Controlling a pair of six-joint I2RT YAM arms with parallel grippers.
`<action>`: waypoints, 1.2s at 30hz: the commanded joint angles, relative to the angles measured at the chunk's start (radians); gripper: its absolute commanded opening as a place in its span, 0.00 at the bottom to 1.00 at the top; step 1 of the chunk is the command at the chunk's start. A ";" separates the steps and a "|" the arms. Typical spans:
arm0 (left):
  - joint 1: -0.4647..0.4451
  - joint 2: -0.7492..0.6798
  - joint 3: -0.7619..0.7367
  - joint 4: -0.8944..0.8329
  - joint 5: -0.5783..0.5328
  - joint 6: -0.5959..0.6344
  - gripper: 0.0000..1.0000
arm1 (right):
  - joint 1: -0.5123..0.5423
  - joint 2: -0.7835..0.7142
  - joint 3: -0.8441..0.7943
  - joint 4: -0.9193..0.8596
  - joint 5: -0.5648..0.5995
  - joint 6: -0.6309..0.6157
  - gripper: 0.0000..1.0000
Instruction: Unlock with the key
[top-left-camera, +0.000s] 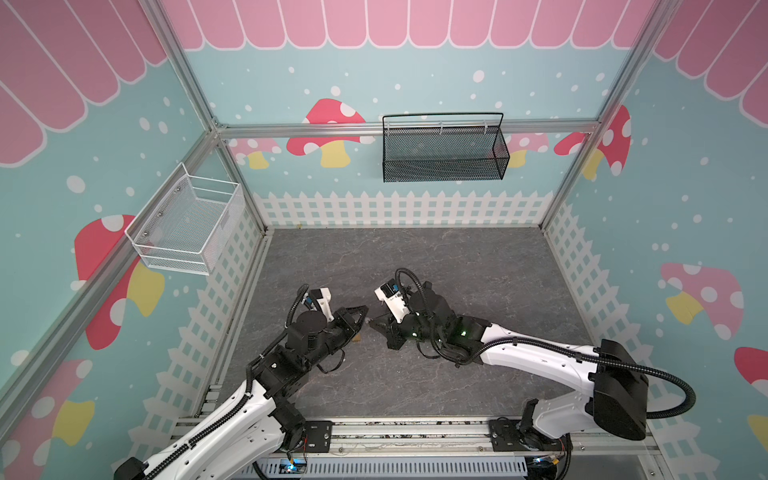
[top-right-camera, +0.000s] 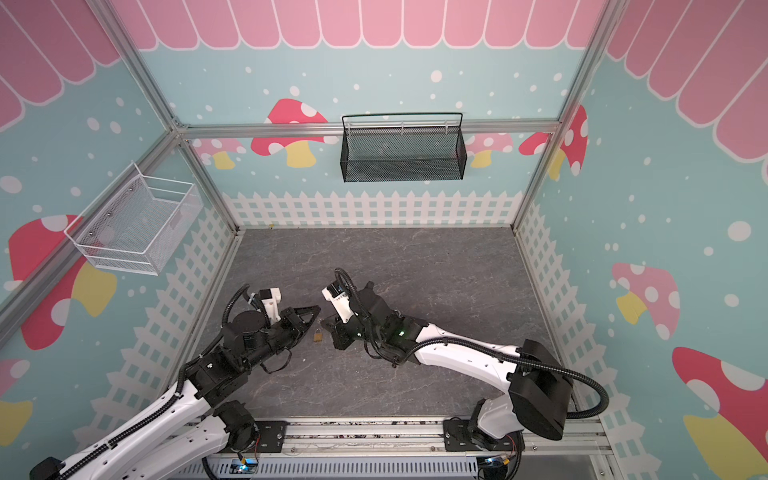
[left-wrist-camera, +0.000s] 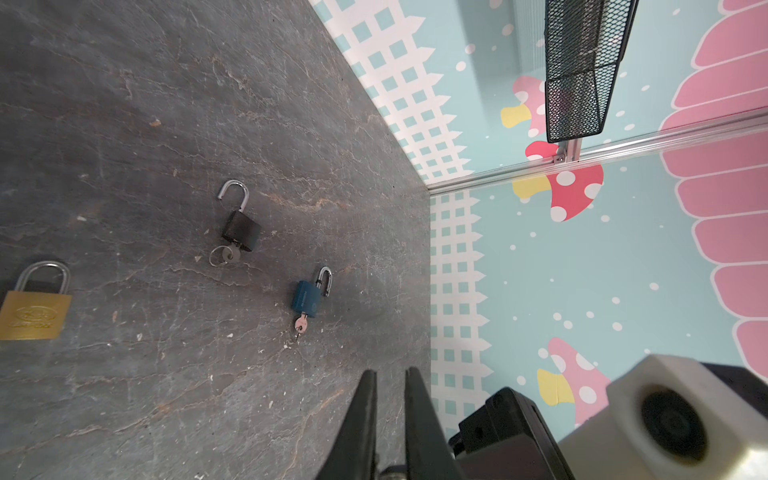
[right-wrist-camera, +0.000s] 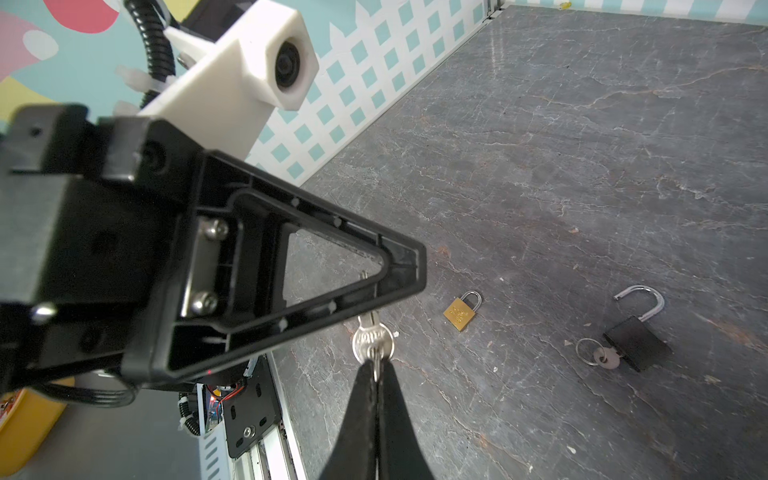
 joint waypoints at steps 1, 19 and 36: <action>-0.005 -0.002 -0.014 0.024 -0.020 0.001 0.03 | -0.008 -0.011 0.012 0.025 -0.003 0.005 0.00; 0.022 0.050 0.053 0.235 0.194 0.401 0.00 | -0.201 -0.130 -0.065 0.110 -0.434 0.050 0.43; 0.020 0.099 0.065 0.352 0.286 0.446 0.00 | -0.278 -0.039 -0.083 0.311 -0.656 0.204 0.33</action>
